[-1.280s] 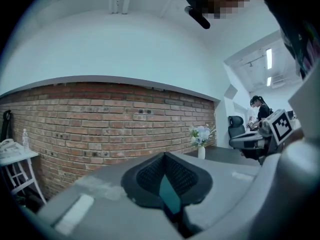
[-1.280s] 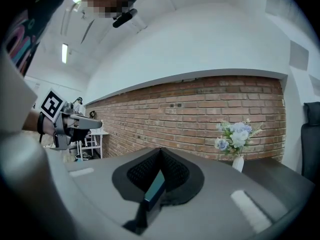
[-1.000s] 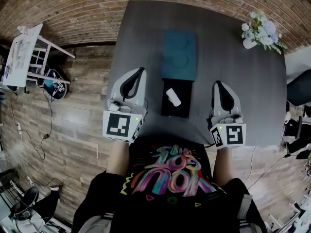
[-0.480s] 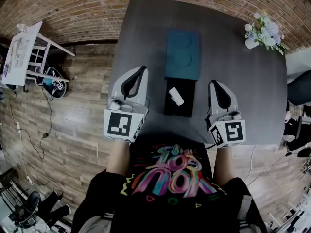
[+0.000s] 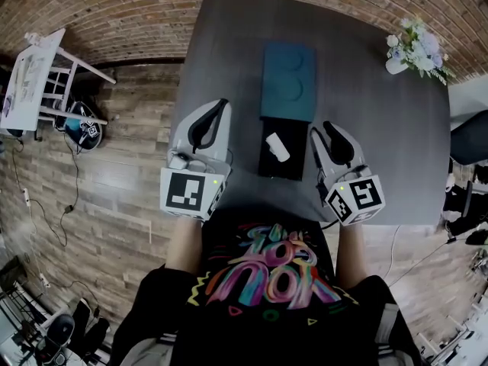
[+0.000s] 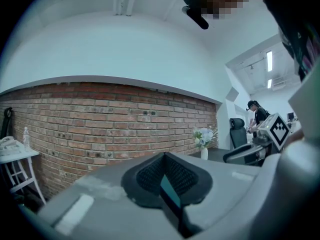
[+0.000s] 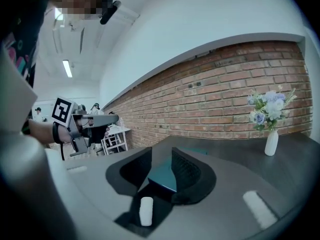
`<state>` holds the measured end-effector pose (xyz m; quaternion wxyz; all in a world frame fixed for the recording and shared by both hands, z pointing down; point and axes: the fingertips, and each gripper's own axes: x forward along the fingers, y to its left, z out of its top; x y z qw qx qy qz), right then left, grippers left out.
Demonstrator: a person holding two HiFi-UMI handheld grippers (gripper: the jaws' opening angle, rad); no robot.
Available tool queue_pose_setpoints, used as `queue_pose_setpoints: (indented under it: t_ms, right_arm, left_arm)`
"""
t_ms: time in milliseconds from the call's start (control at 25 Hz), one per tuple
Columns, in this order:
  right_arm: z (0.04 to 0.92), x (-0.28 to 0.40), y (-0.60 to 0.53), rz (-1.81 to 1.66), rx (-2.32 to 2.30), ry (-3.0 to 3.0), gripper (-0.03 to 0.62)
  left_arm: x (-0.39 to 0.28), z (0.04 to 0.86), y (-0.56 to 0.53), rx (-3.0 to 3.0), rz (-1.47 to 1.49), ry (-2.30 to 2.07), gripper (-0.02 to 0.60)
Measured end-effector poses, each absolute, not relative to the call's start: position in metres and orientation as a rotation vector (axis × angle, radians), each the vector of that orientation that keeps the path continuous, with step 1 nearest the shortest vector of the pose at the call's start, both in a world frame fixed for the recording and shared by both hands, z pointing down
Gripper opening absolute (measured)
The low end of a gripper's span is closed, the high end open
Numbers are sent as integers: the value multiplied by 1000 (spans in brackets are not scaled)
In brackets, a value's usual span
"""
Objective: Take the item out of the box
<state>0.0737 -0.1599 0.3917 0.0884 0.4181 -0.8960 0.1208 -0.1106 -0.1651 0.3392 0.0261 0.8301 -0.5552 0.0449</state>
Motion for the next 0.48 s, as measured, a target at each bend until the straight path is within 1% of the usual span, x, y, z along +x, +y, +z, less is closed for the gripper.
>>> queue_pose_setpoints:
  t_ms: [200, 480]
  right_arm:
    - [402, 64, -158, 419, 1178, -2670, 162]
    - [426, 46, -153, 427, 1084, -2628, 186]
  left_arm:
    - [-114, 340, -164, 2567, 144, -1727, 2]
    - [-118, 343, -163, 2518, 131, -1733, 2]
